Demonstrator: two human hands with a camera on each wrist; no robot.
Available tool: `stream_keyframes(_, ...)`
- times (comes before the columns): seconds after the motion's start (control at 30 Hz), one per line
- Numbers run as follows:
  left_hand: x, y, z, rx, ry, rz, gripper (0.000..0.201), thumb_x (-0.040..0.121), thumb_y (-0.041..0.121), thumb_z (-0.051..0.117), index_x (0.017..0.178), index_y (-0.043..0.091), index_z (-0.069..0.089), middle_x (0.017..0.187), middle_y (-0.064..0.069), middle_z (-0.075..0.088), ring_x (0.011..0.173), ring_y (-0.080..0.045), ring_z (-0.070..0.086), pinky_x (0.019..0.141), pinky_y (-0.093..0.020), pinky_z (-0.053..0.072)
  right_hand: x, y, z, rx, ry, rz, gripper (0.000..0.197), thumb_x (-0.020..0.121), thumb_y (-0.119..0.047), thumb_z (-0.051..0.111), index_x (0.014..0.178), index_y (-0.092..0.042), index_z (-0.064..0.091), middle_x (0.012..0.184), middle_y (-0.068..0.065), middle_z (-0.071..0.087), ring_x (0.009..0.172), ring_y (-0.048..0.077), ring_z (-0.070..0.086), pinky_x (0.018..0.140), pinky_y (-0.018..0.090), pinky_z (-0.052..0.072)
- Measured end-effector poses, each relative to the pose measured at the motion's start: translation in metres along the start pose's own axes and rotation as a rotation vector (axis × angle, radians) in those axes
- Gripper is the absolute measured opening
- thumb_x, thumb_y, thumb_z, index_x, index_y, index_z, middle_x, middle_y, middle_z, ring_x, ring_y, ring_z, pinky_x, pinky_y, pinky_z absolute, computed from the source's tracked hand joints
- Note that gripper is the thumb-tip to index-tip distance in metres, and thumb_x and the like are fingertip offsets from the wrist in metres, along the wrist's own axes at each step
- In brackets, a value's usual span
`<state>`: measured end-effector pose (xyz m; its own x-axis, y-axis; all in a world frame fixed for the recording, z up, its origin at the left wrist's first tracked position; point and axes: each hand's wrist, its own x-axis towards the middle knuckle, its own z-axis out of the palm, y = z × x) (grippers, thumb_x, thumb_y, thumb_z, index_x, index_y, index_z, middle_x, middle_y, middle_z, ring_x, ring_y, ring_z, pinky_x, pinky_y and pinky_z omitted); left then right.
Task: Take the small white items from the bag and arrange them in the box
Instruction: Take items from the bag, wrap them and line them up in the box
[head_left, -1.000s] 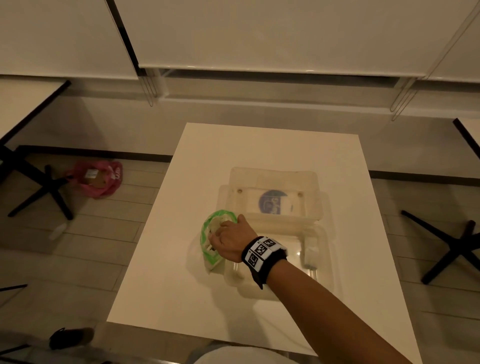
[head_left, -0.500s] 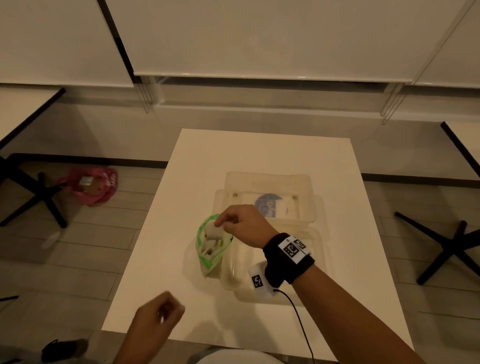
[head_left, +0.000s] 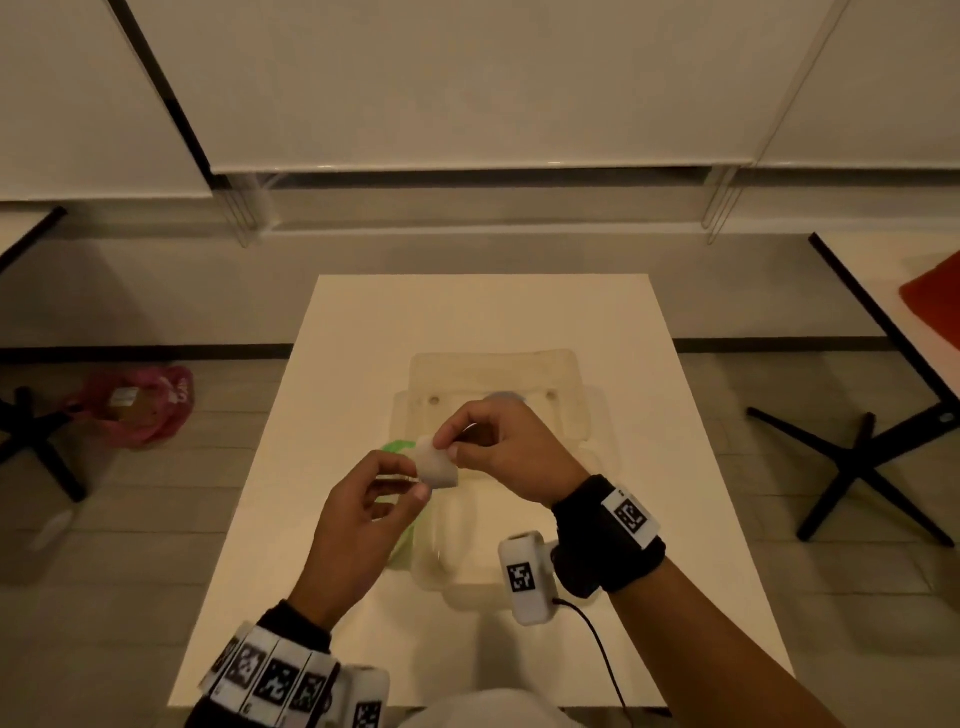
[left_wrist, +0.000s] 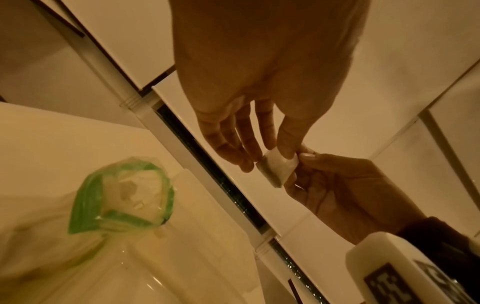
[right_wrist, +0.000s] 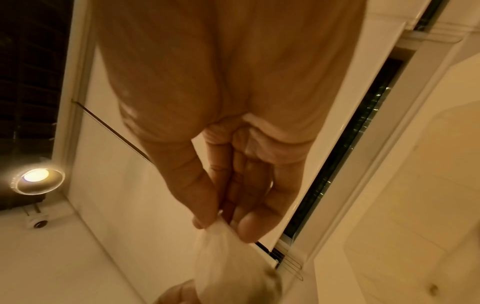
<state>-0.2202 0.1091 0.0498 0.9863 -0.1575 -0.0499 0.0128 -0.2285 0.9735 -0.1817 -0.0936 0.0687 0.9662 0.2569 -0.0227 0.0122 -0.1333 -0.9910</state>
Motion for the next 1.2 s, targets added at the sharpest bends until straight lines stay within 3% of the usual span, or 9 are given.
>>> stream_keyframes(0.17, 0.004, 0.002, 0.010, -0.055, 0.023, 0.011, 0.009, 0.087, 0.017, 0.075, 0.095, 0.013, 0.073, 0.096, -0.005, 0.075, 0.094, -0.023, 0.071, 0.090, -0.048, 0.057, -0.011, -0.001, -0.002, 0.018, 0.016, 0.004, 0.017, 0.087, 0.003, 0.065, 0.092, -0.012, 0.073, 0.101, 0.007, 0.074, 0.097, 0.021, 0.071, 0.092, 0.042, 0.057)
stream_keyframes(0.37, 0.011, 0.001, 0.017, -0.185, 0.104, -0.019, 0.004, 0.087, 0.006, 0.071, 0.089, 0.006, 0.075, 0.090, -0.012, 0.075, 0.085, -0.020, 0.069, 0.079, -0.028, 0.057, -0.025, 0.008, -0.001, 0.148, 0.186, 0.016, 0.012, 0.085, -0.004, 0.067, 0.095, -0.009, 0.064, 0.106, 0.009, 0.071, 0.089, 0.035, 0.068, 0.079, 0.041, 0.055)
stream_keyframes(0.43, 0.011, 0.001, 0.018, -0.207, 0.113, -0.016, 0.005, 0.087, 0.004, 0.071, 0.091, 0.003, 0.074, 0.092, -0.015, 0.075, 0.086, -0.022, 0.069, 0.078, -0.025, 0.057, -0.032, 0.015, 0.001, 0.128, 0.185, 0.049, 0.008, 0.084, -0.009, 0.069, 0.092, -0.010, 0.067, 0.103, 0.009, 0.072, 0.081, 0.027, 0.067, 0.079, 0.042, 0.056)
stream_keyframes(0.5, 0.012, 0.004, 0.020, -0.231, 0.110, -0.021, 0.007, 0.085, 0.006, 0.072, 0.091, 0.003, 0.074, 0.094, -0.016, 0.074, 0.088, -0.023, 0.069, 0.081, -0.029, 0.057, -0.037, 0.020, 0.006, 0.117, 0.170, 0.073, 0.006, 0.085, -0.012, 0.072, 0.090, -0.012, 0.069, 0.099, 0.006, 0.073, 0.082, 0.019, 0.068, 0.080, 0.040, 0.056)
stream_keyframes(0.63, 0.009, 0.011, 0.024, -0.259, 0.081, -0.008, 0.016, 0.079, 0.019, 0.073, 0.091, 0.009, 0.076, 0.094, -0.011, 0.075, 0.090, -0.022, 0.071, 0.085, -0.036, 0.056, -0.039, 0.022, 0.010, 0.158, 0.196, 0.077, 0.013, 0.084, -0.013, 0.076, 0.094, -0.010, 0.068, 0.096, 0.006, 0.074, 0.087, 0.023, 0.072, 0.077, 0.031, 0.056)
stream_keyframes(0.73, 0.008, 0.013, 0.024, -0.257, 0.073, 0.013, 0.011, 0.083, 0.013, 0.071, 0.093, 0.012, 0.076, 0.095, -0.009, 0.076, 0.093, -0.022, 0.071, 0.087, -0.037, 0.056, -0.039, 0.021, 0.011, 0.208, 0.211, 0.055, 0.018, 0.084, -0.007, 0.076, 0.096, -0.005, 0.063, 0.099, 0.012, 0.071, 0.081, 0.017, 0.069, 0.074, 0.029, 0.054)
stream_keyframes(0.97, 0.007, 0.018, 0.025, -0.244, 0.020, 0.033, 0.010, 0.082, 0.018, 0.072, 0.090, 0.017, 0.078, 0.100, -0.008, 0.075, 0.097, -0.023, 0.071, 0.085, -0.035, 0.055, -0.039, 0.020, 0.014, 0.141, 0.241, 0.008, 0.014, 0.084, -0.021, 0.077, 0.092, -0.010, 0.075, 0.093, 0.003, 0.074, 0.091, 0.020, 0.070, 0.087, 0.044, 0.057)
stream_keyframes(1.1, 0.006, 0.022, 0.024, -0.267, 0.018, 0.035, 0.011, 0.090, 0.011, 0.065, 0.092, 0.006, 0.075, 0.096, -0.005, 0.074, 0.089, -0.018, 0.068, 0.084, -0.034, 0.052, -0.039, 0.024, 0.011, 0.153, 0.347, -0.033, 0.006, 0.079, -0.017, 0.077, 0.074, -0.016, 0.074, 0.080, -0.005, 0.069, 0.080, 0.015, 0.065, 0.077, 0.043, 0.054)
stream_keyframes(1.2, 0.009, 0.023, 0.023, -0.255, 0.037, 0.010, 0.015, 0.092, -0.003, 0.062, 0.098, 0.006, 0.071, 0.092, -0.008, 0.074, 0.085, -0.018, 0.068, 0.083, -0.036, 0.054, -0.041, 0.024, 0.009, 0.159, 0.328, -0.039, 0.006, 0.081, -0.008, 0.077, 0.078, -0.013, 0.076, 0.078, -0.003, 0.070, 0.077, 0.014, 0.064, 0.073, 0.036, 0.052)
